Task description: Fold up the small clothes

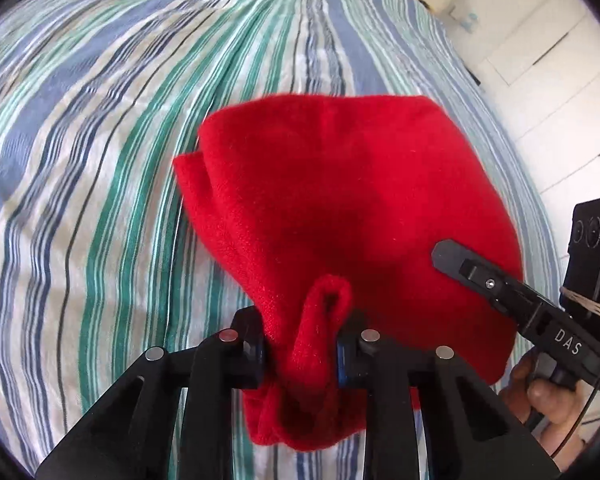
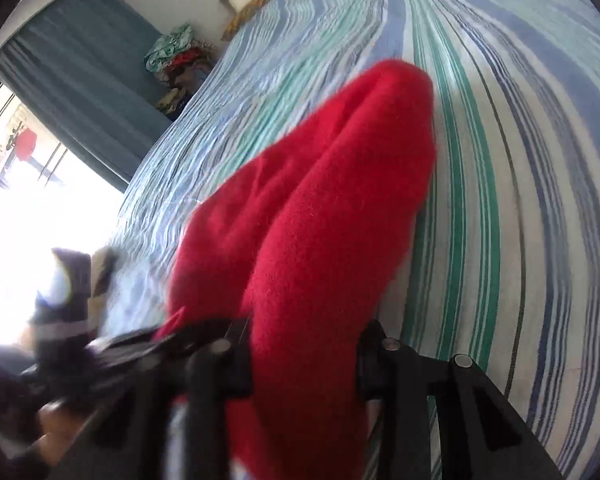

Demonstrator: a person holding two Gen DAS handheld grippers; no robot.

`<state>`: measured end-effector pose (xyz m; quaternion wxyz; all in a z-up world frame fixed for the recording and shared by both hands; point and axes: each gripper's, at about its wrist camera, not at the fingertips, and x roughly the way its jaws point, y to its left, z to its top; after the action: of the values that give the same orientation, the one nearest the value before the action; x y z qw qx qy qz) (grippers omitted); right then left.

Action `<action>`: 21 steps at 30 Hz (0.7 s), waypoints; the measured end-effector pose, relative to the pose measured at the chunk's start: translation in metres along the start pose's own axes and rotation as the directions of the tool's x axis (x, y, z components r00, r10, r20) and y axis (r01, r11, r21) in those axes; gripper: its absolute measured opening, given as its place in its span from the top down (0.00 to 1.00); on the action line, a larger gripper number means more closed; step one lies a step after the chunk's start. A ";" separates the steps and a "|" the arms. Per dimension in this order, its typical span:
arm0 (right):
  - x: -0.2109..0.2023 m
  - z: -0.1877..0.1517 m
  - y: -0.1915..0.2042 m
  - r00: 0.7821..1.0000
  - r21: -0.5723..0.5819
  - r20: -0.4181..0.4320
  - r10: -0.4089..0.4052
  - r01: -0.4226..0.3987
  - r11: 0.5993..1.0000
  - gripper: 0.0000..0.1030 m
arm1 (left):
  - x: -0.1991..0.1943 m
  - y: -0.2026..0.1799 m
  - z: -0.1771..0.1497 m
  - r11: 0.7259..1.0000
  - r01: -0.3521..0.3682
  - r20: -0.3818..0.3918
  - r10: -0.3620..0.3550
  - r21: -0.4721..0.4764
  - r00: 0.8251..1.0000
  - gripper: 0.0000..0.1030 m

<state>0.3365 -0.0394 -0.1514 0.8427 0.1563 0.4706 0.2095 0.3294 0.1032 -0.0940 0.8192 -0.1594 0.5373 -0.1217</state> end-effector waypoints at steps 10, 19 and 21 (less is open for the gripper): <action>-0.098 0.070 0.070 0.980 -0.213 0.199 0.011 0.032 0.976 0.68 | -0.092 -0.051 0.034 0.989 0.078 0.190 -0.101 0.129 0.976 0.76; -0.080 -0.019 -0.003 0.991 -0.116 -0.019 -0.131 0.128 0.985 0.54 | -0.034 -0.026 -0.082 0.981 -0.127 0.018 0.126 0.146 0.992 0.56; -0.086 -0.054 -0.018 0.981 -0.112 -0.047 -0.189 0.182 0.977 0.44 | -0.053 -0.028 -0.114 0.970 -0.168 0.061 0.160 0.177 0.985 0.37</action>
<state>0.2533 -0.0942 -0.1250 0.8519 0.0603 0.4953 0.1592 0.2025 0.0821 -0.0804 0.8498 -0.0418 0.5162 -0.0985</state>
